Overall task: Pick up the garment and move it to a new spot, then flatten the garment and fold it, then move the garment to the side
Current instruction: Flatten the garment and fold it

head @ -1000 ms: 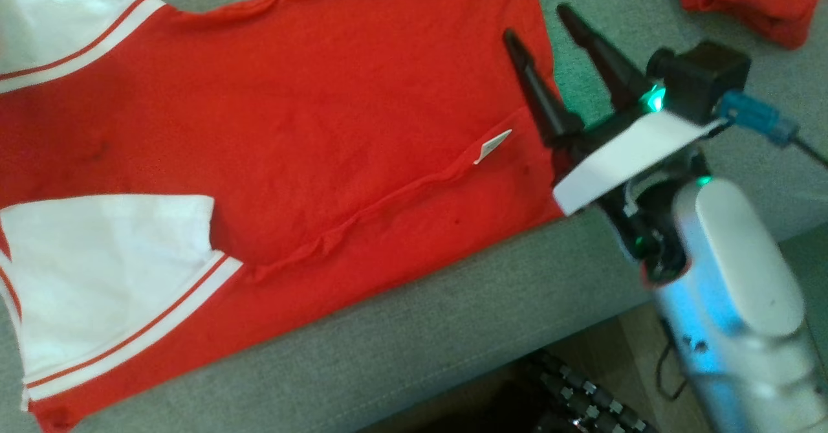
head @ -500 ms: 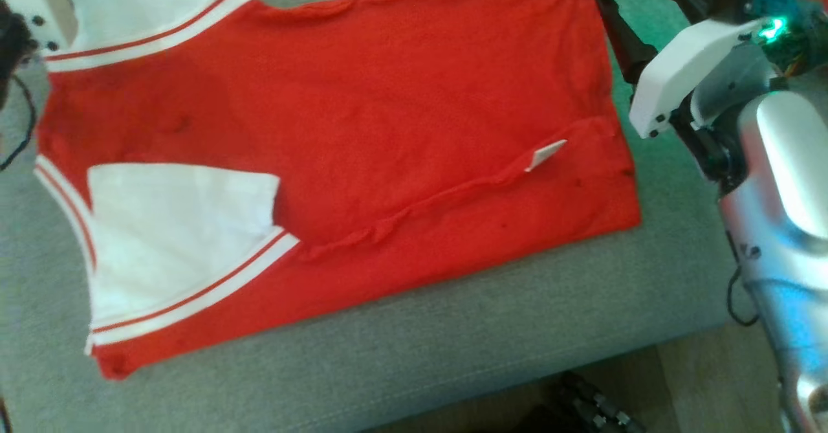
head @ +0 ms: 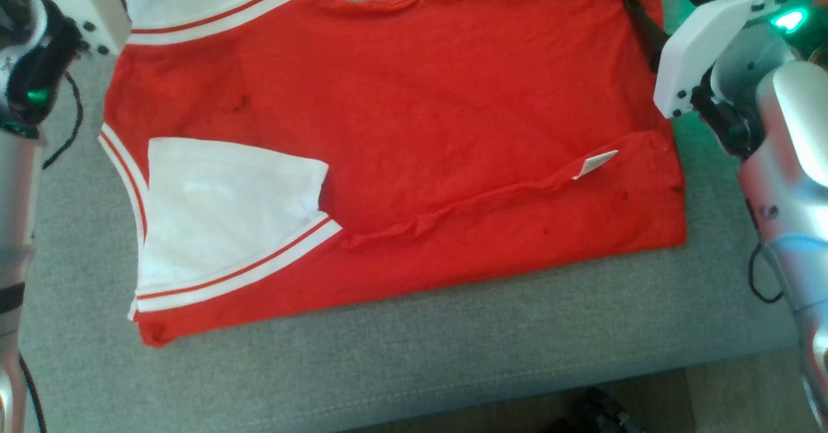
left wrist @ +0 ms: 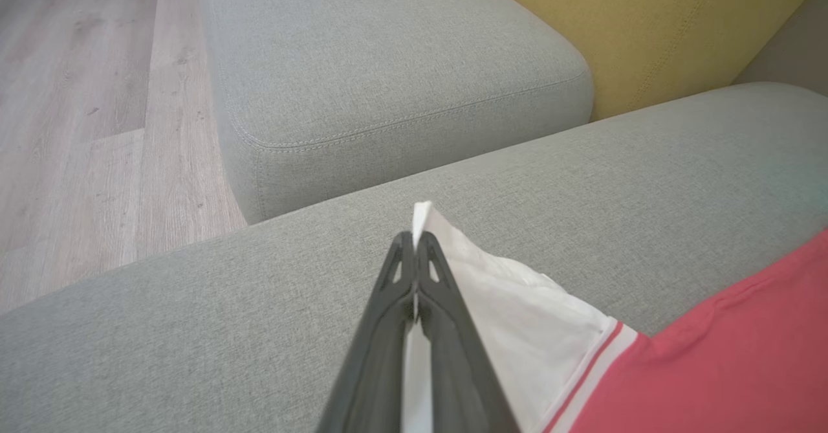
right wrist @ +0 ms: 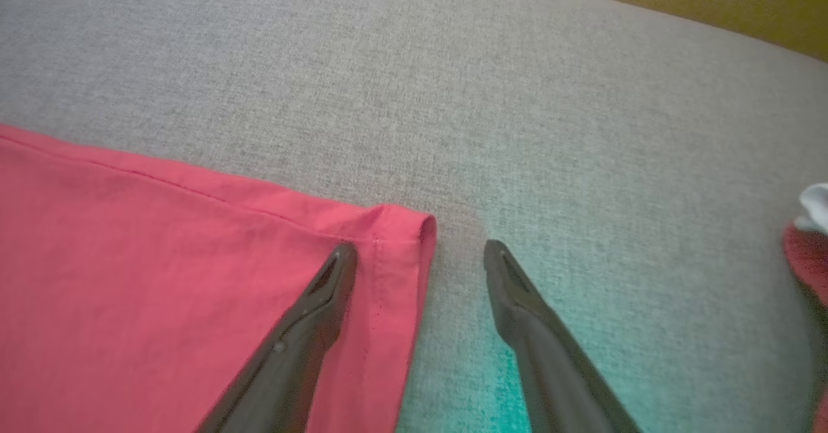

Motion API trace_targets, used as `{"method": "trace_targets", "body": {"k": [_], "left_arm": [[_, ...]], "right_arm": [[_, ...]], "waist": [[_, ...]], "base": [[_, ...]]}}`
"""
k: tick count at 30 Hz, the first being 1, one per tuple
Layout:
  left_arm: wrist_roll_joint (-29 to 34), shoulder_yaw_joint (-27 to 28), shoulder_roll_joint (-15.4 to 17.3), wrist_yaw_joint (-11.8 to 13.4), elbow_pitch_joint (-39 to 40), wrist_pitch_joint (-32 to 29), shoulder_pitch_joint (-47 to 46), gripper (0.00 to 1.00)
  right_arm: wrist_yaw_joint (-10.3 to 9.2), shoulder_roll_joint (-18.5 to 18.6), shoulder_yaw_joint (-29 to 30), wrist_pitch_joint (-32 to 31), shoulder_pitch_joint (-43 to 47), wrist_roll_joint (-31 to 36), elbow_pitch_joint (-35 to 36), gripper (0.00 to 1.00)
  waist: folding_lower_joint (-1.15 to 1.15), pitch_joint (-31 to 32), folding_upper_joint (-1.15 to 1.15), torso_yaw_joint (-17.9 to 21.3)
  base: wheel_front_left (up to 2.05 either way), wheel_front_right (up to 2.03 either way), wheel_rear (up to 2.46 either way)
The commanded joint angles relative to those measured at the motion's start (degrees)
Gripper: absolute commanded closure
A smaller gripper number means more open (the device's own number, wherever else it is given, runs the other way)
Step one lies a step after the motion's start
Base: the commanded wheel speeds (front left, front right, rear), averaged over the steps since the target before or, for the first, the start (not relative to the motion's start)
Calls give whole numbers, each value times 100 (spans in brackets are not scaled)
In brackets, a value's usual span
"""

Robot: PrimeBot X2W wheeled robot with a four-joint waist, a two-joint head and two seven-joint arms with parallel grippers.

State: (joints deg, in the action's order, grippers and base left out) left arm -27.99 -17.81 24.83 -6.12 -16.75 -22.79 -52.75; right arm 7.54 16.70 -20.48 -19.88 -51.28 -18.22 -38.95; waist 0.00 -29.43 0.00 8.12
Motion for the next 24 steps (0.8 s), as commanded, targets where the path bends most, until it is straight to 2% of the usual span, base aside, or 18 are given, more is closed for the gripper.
{"method": "trace_targets", "body": {"k": [1,6,7,8,10,11,12,19,24], "left_arm": [[-22,197,226,-22,244,28,-118,100],[-61,125,196,-31,403,27,-96,100],[-65,118,193,-30,425,24,-94,100],[-69,111,192,-28,444,21,-93,100],[-76,100,193,-23,479,19,-87,100],[-80,95,196,-24,495,24,-83,100],[-83,93,202,-25,513,39,-79,100],[-142,221,247,30,731,299,23,100],[-284,445,310,144,1158,557,429,100]], "right_arm": [[-5,24,-88,-21,-118,-57,95,0],[-5,23,-303,-30,-306,-258,-241,0],[-5,32,-342,-31,-342,-292,-304,16],[-5,36,-379,-45,-376,-327,-368,49],[-5,40,-445,-43,-437,-399,-474,70],[-5,42,-479,-30,-462,-429,-519,89],[-5,43,-513,-12,-483,-458,-561,100],[-5,81,-609,646,-607,-609,-681,100],[-5,133,-788,1087,-490,-743,-611,100]], "waist": [[0,-5,0,-22],[0,-11,0,-83],[0,-12,0,-89],[0,-13,0,-94],[0,-15,0,-99],[0,-13,0,-100],[0,-10,0,-100],[0,59,0,-72],[0,220,0,-46]], "base": [[0,0,0],[0,0,0],[0,0,0],[0,0,0],[0,0,0],[0,0,0],[0,0,0],[0,0,0],[0,0,0]]}}
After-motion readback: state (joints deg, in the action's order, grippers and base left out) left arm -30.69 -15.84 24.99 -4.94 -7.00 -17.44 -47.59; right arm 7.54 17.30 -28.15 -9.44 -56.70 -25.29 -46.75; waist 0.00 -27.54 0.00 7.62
